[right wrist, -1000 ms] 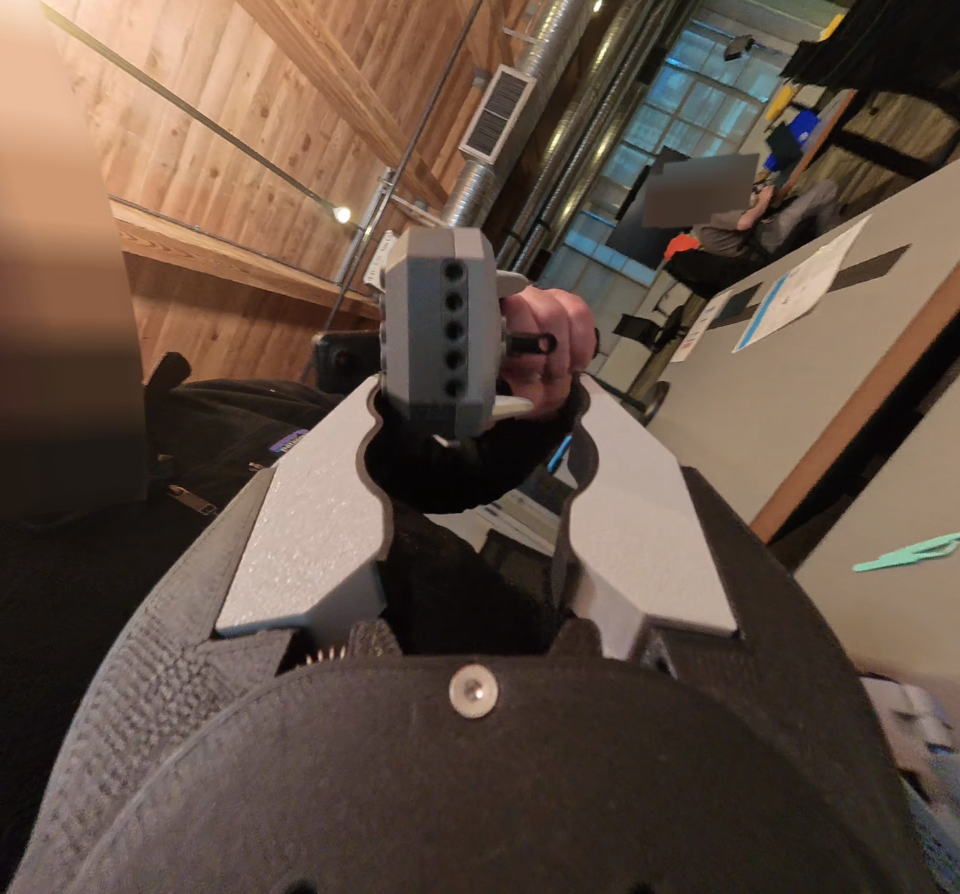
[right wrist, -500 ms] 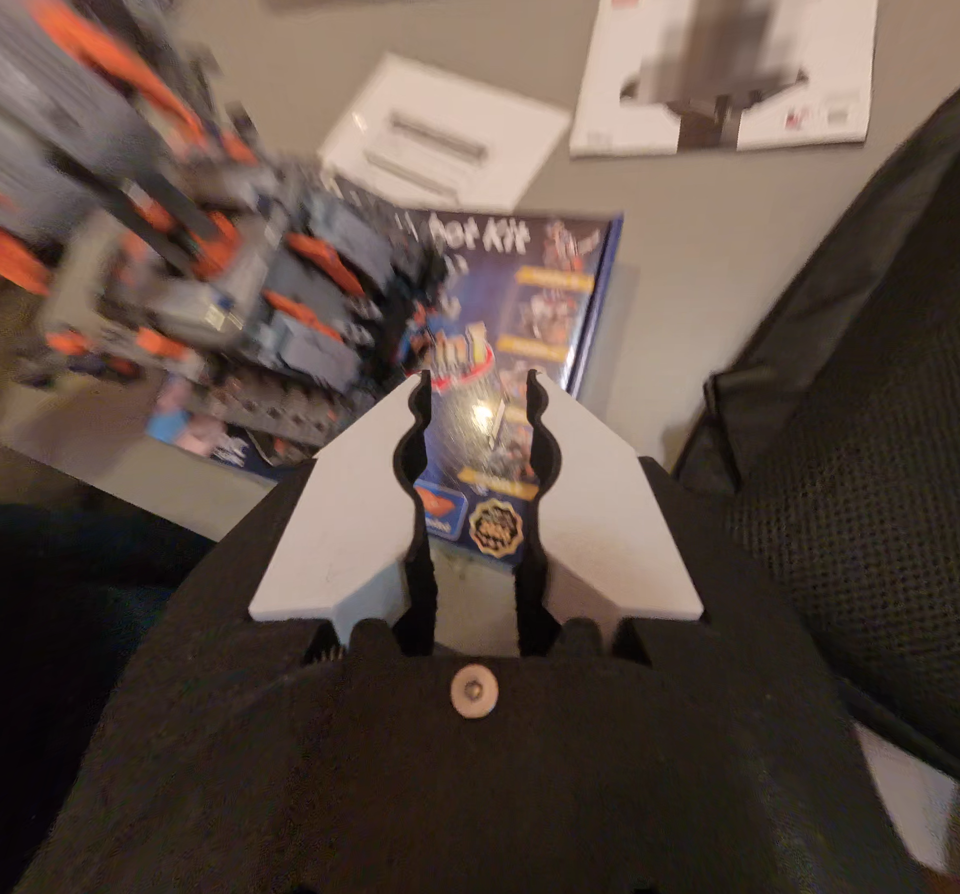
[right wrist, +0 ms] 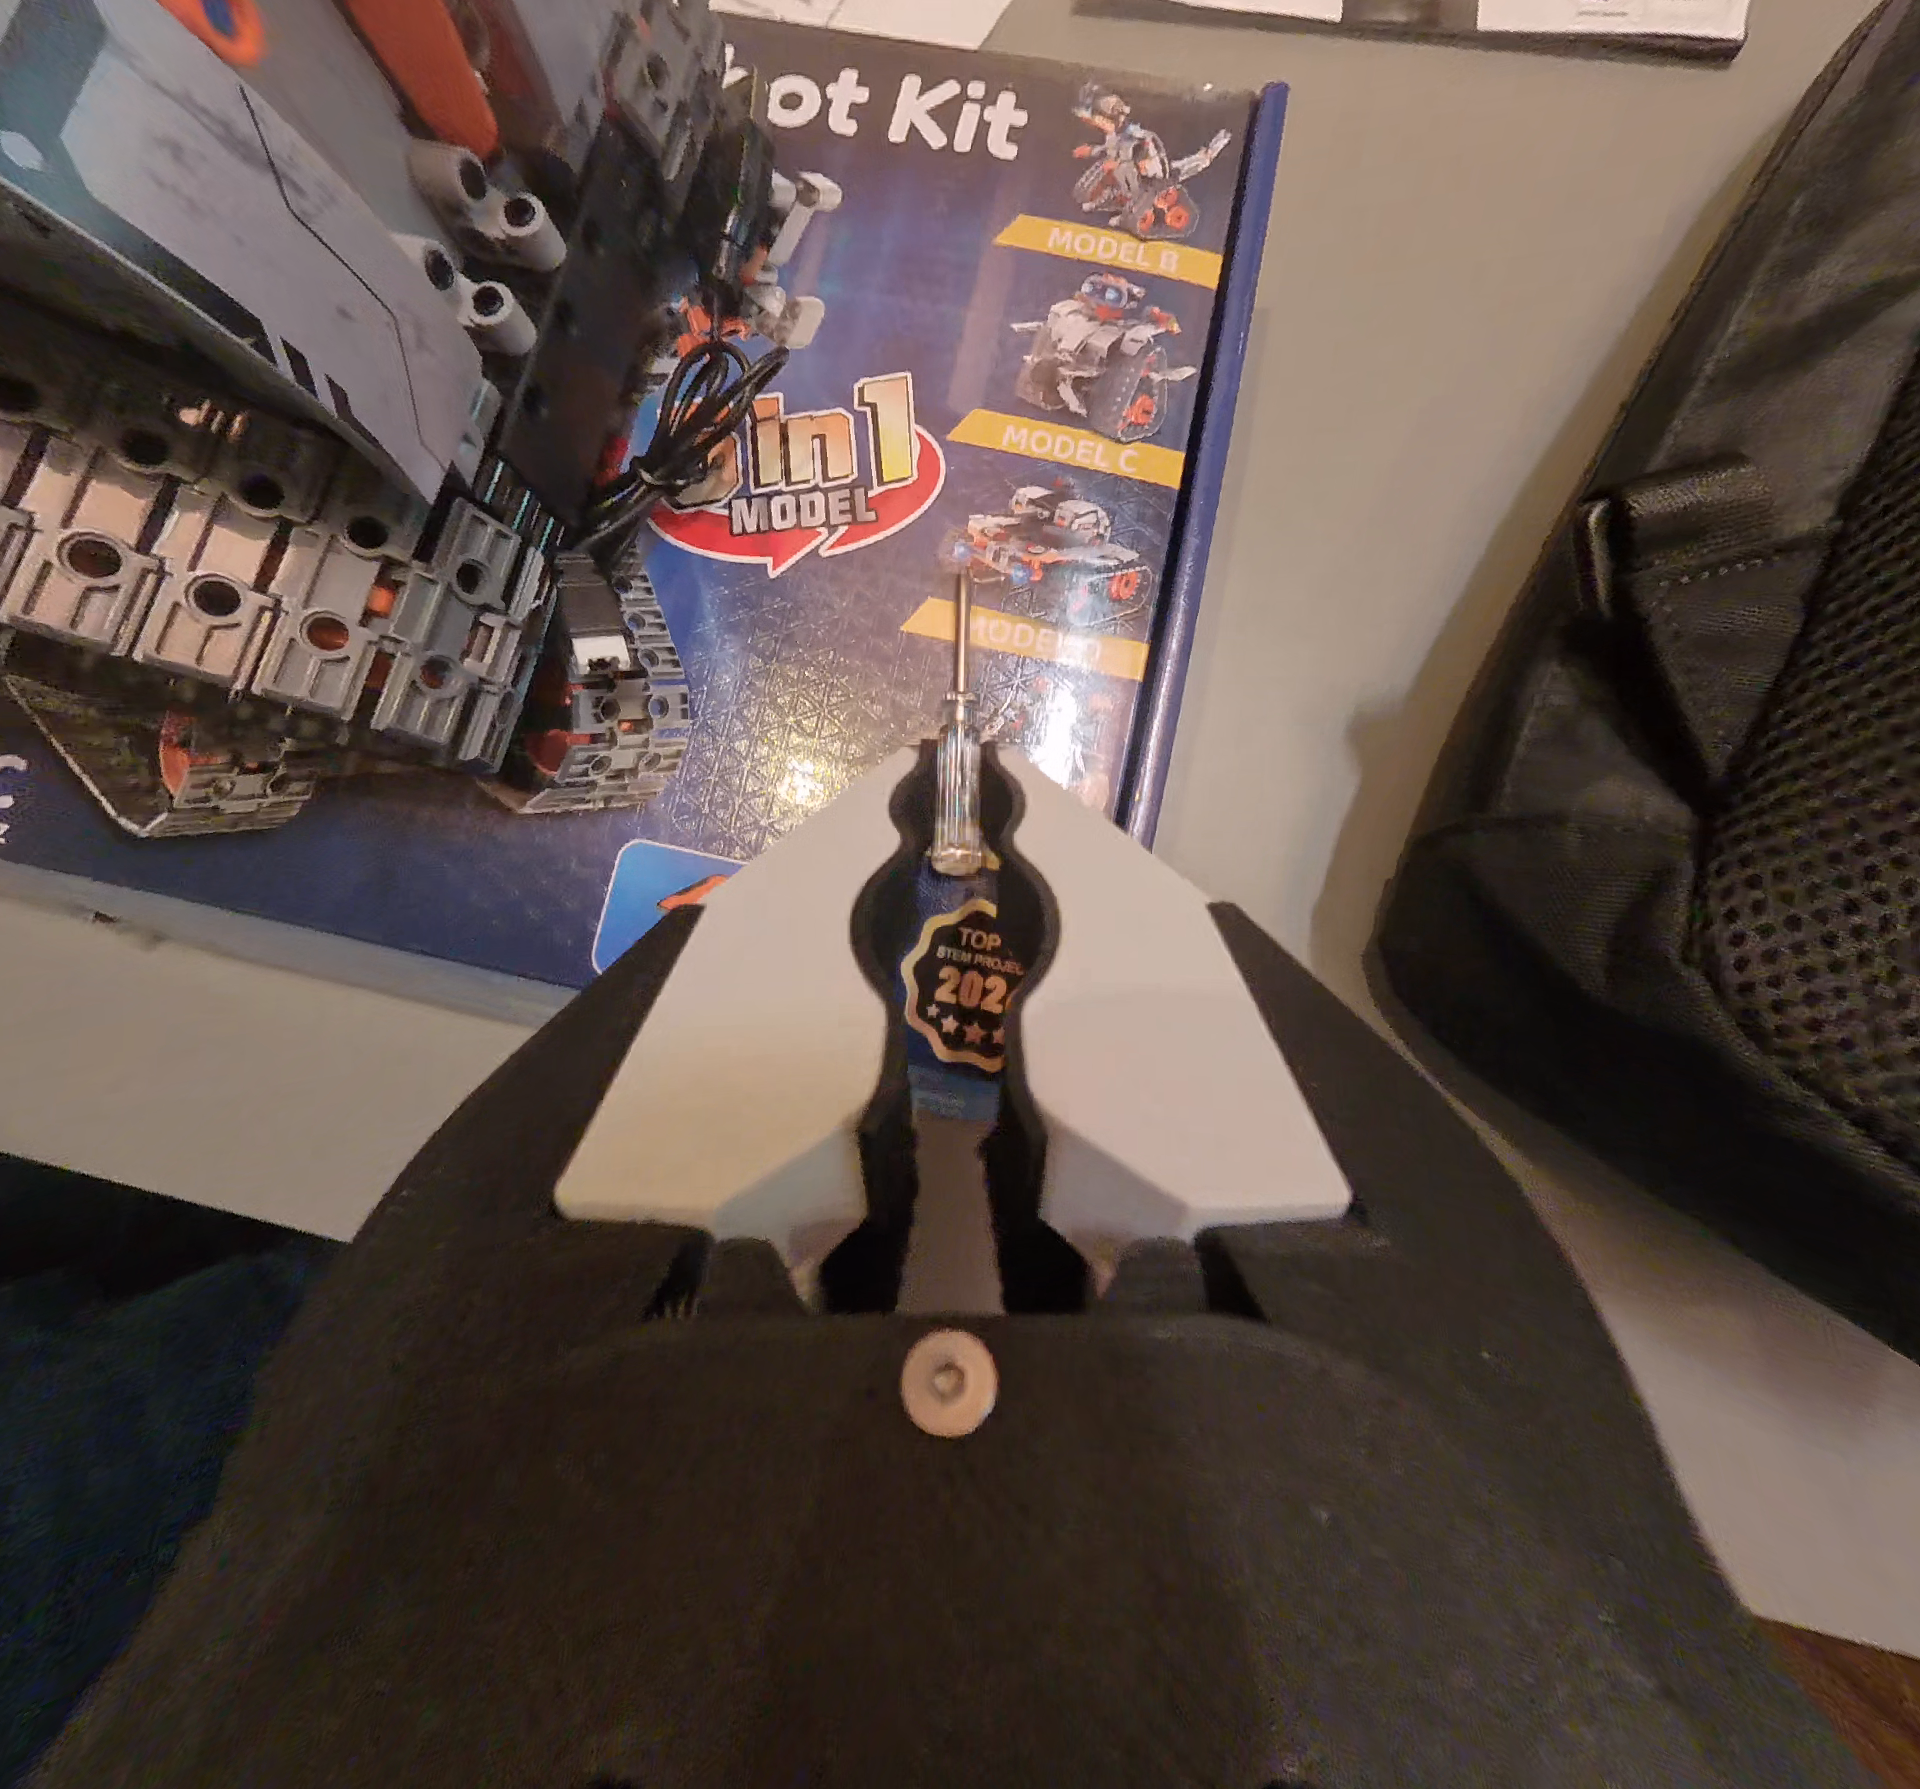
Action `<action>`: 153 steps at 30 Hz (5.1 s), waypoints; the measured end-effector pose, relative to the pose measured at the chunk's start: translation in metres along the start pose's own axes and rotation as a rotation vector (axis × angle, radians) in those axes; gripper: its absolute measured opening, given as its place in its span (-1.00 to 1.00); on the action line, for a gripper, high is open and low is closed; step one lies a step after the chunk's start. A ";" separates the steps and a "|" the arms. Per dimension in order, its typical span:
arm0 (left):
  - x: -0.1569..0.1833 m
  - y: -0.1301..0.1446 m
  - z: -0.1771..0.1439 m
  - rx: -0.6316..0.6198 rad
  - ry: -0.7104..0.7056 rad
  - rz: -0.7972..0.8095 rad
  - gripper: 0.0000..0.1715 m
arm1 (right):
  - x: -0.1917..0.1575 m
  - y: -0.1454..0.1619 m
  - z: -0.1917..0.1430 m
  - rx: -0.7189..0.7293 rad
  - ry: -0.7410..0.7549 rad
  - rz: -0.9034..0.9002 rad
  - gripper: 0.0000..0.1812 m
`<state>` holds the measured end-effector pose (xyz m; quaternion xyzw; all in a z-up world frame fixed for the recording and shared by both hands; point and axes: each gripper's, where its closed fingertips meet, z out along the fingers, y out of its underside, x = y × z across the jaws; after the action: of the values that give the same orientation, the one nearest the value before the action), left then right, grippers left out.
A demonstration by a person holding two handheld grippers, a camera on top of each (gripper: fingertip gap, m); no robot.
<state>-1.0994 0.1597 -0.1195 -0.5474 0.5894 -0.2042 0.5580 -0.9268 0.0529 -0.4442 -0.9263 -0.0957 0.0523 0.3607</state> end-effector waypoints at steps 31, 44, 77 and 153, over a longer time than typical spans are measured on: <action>-0.015 0.081 -0.070 -0.323 -0.138 0.370 -0.13 | -0.206 -0.293 -0.130 0.062 -0.721 -0.379 -0.95; -0.012 0.119 -0.099 -0.409 -0.099 0.456 -0.13 | -0.260 -0.293 -0.096 -0.061 -0.865 -0.254 -0.94; -0.004 0.138 -0.107 -0.438 -0.010 0.620 -0.14 | -0.274 -0.278 -0.082 -0.319 -0.988 -0.084 -0.95; -0.023 0.119 -0.112 -0.406 -0.061 0.696 -0.14 | -0.279 -0.301 -0.091 -0.222 -1.086 0.000 -0.95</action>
<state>-1.2535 0.1765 -0.1779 -0.4199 0.7512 0.1339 0.4915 -1.2263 0.1496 -0.1653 -0.7986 -0.2730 0.5120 0.1597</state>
